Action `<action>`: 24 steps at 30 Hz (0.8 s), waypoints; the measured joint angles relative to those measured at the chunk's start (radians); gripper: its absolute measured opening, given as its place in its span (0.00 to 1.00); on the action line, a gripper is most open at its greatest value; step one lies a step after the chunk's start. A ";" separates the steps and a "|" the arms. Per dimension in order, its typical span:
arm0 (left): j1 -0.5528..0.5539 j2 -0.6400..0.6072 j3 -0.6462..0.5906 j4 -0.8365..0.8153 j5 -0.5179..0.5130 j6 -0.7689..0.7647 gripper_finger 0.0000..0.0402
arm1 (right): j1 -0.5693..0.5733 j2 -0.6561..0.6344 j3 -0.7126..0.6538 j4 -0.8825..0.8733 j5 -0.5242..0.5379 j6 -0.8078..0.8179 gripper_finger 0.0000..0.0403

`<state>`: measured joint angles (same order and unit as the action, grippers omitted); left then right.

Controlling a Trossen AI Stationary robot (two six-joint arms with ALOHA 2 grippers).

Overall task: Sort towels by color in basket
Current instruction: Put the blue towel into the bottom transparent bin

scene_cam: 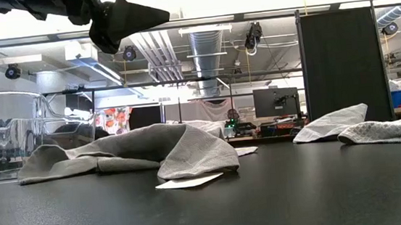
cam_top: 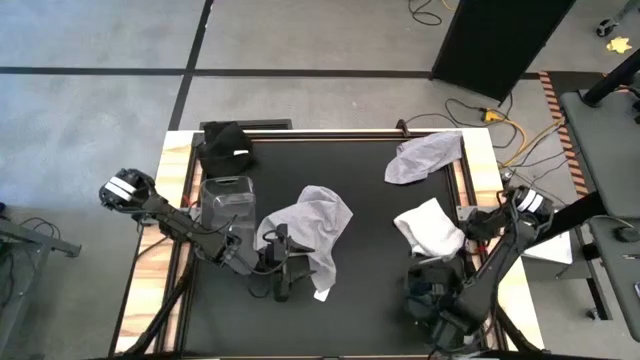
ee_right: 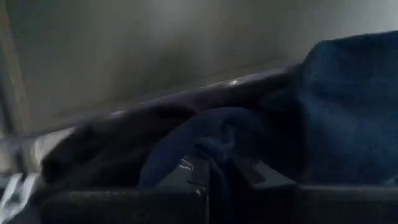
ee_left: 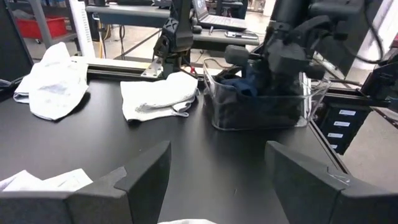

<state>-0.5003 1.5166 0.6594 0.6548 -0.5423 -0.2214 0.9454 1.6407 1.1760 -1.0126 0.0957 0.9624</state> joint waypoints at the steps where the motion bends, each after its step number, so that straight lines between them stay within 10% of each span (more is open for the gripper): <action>1: 0.000 0.000 0.000 0.000 0.000 0.000 0.61 | 0.009 -0.008 -0.028 0.034 0.024 0.035 0.03; 9: 0.000 0.000 0.000 0.000 0.000 -0.020 0.61 | 0.041 -0.020 -0.232 0.332 0.043 0.186 0.17; 24: 0.001 -0.052 0.000 -0.088 0.004 -0.032 0.61 | 0.045 -0.232 -0.070 0.050 0.050 0.234 0.60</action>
<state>-0.4992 1.4649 0.6598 0.5672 -0.5383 -0.2534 0.9909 1.4088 1.1063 -0.9631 0.1459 1.1964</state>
